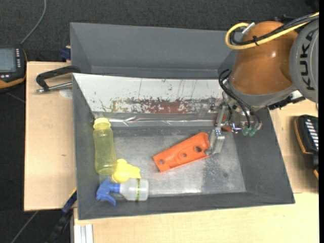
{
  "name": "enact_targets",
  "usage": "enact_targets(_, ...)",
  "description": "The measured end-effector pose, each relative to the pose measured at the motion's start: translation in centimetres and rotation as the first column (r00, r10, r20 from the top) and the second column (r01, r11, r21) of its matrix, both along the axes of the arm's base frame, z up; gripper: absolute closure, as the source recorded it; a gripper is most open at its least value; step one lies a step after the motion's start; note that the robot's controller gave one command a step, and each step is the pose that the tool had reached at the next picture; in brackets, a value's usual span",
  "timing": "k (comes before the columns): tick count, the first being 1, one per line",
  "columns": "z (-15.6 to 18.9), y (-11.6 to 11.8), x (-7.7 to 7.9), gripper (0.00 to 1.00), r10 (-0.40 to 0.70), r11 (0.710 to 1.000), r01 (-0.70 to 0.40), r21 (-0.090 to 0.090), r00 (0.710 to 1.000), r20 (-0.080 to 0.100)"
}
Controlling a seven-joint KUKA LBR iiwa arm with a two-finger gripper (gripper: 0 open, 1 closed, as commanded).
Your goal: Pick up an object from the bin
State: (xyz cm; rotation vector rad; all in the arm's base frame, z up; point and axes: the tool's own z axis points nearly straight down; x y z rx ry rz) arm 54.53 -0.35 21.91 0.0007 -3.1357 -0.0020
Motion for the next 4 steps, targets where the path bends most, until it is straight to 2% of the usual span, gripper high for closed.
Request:
enact_targets(1,0.5,0.0,0.1,0.00,0.000,1.000,0.000,0.000,1.000,0.009)
enact_targets(2,-4.8,1.9,0.8,0.00,0.124,0.992,-0.124,0.000,0.992,0.009)
enact_targets(3,-8.0,4.6,1.4,0.00,0.326,0.945,-0.326,-0.001,0.945,0.011)
enact_targets(4,-8.9,3.6,3.0,0.00,0.334,0.943,-0.334,-0.001,0.943,0.016)
